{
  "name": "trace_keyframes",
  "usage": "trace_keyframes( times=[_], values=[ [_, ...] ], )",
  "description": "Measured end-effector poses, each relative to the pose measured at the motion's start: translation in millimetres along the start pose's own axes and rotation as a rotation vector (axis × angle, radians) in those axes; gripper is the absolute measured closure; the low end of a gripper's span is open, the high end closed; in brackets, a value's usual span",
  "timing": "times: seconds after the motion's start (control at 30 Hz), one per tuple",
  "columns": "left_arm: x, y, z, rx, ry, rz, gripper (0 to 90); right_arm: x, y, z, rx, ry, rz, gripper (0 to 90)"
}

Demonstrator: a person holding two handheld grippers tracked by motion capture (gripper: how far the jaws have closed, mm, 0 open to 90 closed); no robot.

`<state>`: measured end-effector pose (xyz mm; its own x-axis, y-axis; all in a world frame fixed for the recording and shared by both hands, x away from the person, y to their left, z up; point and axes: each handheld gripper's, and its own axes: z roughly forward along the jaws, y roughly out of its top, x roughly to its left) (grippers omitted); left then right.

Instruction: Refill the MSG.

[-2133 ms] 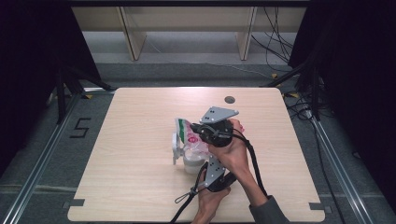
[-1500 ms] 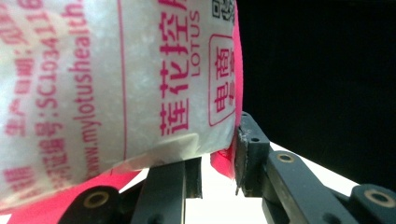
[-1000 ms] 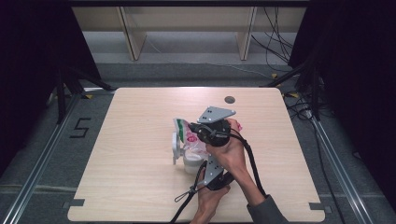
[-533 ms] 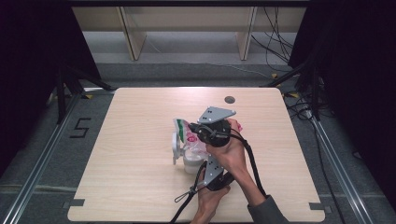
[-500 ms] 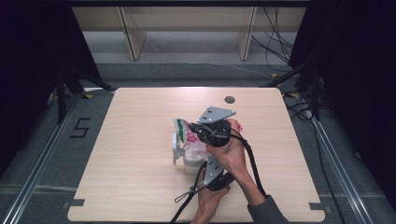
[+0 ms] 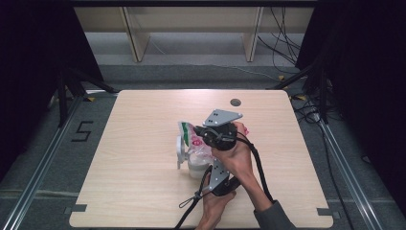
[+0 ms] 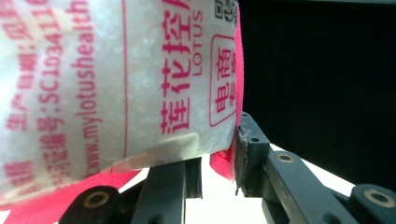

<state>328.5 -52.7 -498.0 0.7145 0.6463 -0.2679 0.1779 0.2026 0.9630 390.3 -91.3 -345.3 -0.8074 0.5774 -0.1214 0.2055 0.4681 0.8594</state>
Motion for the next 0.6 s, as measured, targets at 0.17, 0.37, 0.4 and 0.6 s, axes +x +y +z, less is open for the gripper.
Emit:
trace_keyframes(
  times=[0.17, 0.37, 0.4, 0.6],
  values=[
    [3.9, 0.4, -2.2, 0.043, 0.009, 0.050, 74.8, 0.5, -0.1, 1.3, 0.007, -0.011, -0.006, 90.0],
    [4.0, 0.6, -2.4, 0.043, 0.009, 0.051, 74.8, 0.1, 0.9, 0.4, 0.008, -0.006, -0.015, 90.0],
    [3.8, 0.6, -2.7, 0.043, 0.013, 0.050, 74.8, 0.4, 0.8, 0.3, 0.010, -0.001, -0.009, 90.0],
    [4.9, 0.3, -2.9, 0.046, 0.004, 0.055, 74.8, -0.7, 1.0, -2.2, 0.002, 0.001, -0.011, 90.0]
  ],
)
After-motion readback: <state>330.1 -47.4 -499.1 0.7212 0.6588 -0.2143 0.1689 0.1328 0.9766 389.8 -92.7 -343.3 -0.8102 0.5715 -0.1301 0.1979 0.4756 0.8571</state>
